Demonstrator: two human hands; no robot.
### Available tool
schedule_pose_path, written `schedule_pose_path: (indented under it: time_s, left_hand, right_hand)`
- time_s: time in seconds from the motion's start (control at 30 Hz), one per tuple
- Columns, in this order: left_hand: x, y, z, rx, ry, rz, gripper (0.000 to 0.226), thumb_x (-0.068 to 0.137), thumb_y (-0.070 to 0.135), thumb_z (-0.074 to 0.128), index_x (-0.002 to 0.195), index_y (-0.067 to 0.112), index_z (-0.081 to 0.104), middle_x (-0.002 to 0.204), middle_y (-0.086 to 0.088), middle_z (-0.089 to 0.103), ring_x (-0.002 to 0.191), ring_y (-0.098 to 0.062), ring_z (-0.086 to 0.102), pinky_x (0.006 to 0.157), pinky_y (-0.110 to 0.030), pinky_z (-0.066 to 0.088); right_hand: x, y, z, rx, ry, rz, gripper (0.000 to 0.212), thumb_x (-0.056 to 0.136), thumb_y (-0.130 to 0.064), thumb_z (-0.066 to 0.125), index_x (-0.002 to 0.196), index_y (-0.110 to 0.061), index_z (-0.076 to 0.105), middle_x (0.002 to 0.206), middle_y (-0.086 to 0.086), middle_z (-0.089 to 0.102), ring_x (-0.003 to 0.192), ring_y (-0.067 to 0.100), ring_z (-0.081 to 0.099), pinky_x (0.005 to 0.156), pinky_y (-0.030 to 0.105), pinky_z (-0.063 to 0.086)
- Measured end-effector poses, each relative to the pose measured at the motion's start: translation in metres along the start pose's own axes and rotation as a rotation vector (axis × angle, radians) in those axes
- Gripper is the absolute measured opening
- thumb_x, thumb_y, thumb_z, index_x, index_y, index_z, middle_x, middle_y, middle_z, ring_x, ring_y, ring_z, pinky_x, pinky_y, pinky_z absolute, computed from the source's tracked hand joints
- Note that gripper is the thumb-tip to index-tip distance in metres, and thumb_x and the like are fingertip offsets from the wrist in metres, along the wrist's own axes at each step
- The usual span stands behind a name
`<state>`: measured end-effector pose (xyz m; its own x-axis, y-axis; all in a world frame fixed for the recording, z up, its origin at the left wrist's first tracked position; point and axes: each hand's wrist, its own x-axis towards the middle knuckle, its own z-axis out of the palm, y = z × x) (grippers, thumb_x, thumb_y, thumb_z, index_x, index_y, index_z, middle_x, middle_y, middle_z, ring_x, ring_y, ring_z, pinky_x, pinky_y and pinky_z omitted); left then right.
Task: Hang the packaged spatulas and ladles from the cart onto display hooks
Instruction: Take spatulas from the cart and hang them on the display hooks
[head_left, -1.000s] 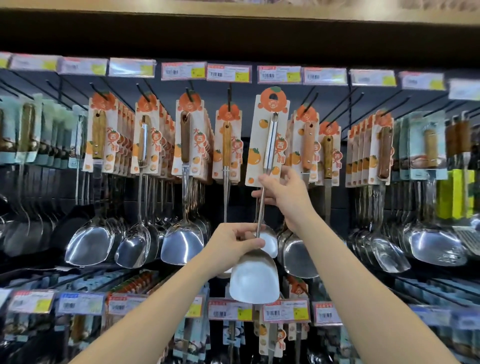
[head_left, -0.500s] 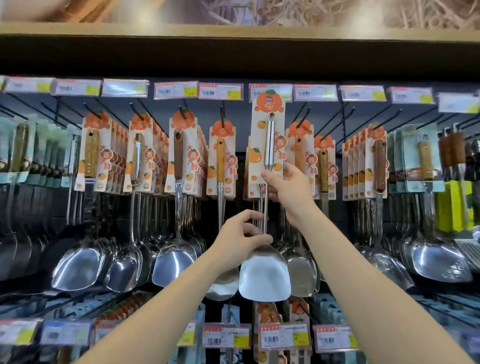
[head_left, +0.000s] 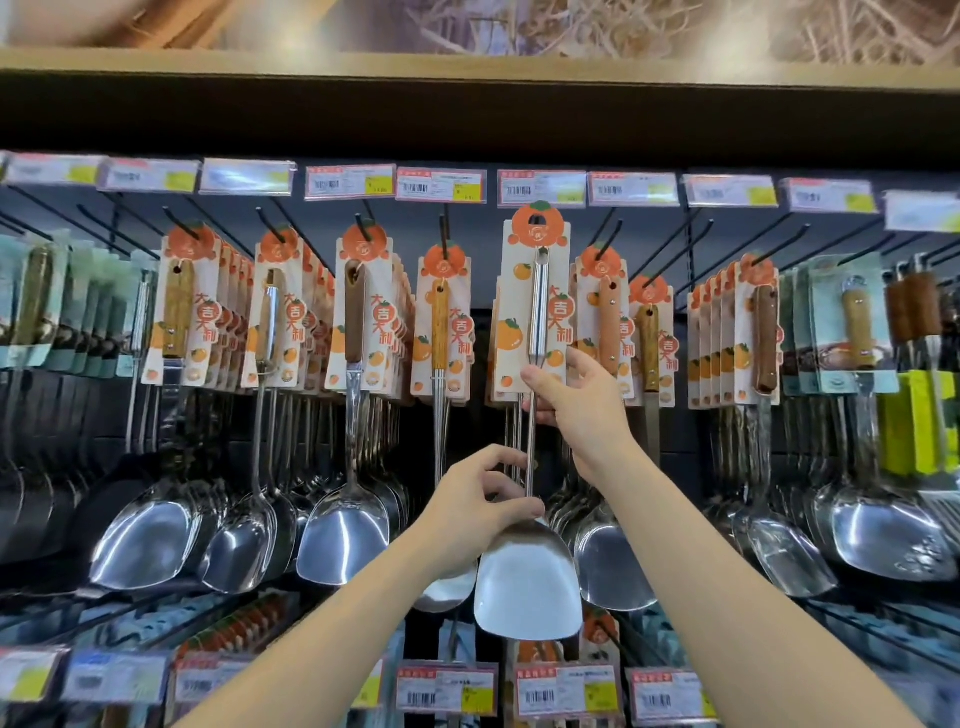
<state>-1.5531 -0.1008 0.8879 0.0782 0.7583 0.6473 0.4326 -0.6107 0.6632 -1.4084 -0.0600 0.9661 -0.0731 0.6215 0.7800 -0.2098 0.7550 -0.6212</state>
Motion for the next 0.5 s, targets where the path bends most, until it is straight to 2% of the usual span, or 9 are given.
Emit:
schedule_pose_path:
  time_s: [0.13, 0.23, 0.3, 0.4, 0.5]
  left_hand:
    - [-0.002, -0.001, 0.003, 0.006, -0.011, -0.015, 0.042, 0.084, 0.02, 0.084, 0.117, 0.029, 0.061, 0.084, -0.009, 0.076, 0.069, -0.015, 0.064, 0.065, -0.022, 0.053]
    - [-0.005, -0.007, 0.007, 0.025, -0.027, -0.025, 0.041, 0.083, 0.022, 0.085, 0.113, 0.034, 0.06, 0.079, 0.0, 0.077, 0.064, -0.008, 0.062, 0.068, -0.025, 0.051]
    - [-0.007, -0.007, 0.009, 0.006, -0.028, -0.033, 0.041, 0.083, 0.02, 0.085, 0.11, 0.037, 0.059, 0.078, 0.002, 0.076, 0.065, -0.014, 0.06, 0.067, -0.028, 0.05]
    - [-0.004, -0.004, 0.01, -0.012, -0.013, -0.029, 0.038, 0.085, 0.017, 0.083, 0.109, 0.035, 0.06, 0.073, 0.002, 0.073, 0.063, -0.018, 0.057, 0.064, -0.031, 0.049]
    - [0.002, 0.0, 0.009, -0.049, 0.0, -0.015, 0.038, 0.084, 0.018, 0.084, 0.112, 0.033, 0.062, 0.077, -0.006, 0.074, 0.068, -0.021, 0.061, 0.07, -0.038, 0.054]
  right_hand:
    - [-0.003, 0.004, -0.002, 0.009, 0.002, -0.006, 0.021, 0.095, -0.021, 0.071, 0.113, -0.031, 0.067, 0.106, -0.003, 0.078, 0.092, 0.021, 0.075, 0.077, 0.031, 0.062]
    - [-0.007, 0.012, -0.002, 0.007, 0.004, 0.004, 0.02, 0.095, -0.021, 0.071, 0.112, -0.031, 0.067, 0.108, -0.003, 0.077, 0.094, 0.02, 0.074, 0.072, 0.025, 0.06]
    - [-0.008, 0.014, -0.004, 0.0, 0.012, 0.013, 0.021, 0.095, -0.021, 0.071, 0.115, -0.029, 0.067, 0.109, -0.003, 0.077, 0.097, 0.02, 0.073, 0.071, 0.023, 0.057]
    - [-0.004, 0.012, -0.007, 0.004, 0.018, 0.008, 0.019, 0.095, -0.02, 0.071, 0.108, -0.033, 0.065, 0.108, -0.002, 0.077, 0.09, 0.017, 0.073, 0.07, 0.024, 0.058]
    - [0.003, 0.005, -0.006, -0.01, 0.006, -0.013, 0.017, 0.095, -0.018, 0.071, 0.107, -0.031, 0.067, 0.104, 0.001, 0.079, 0.086, 0.018, 0.074, 0.074, 0.031, 0.06]
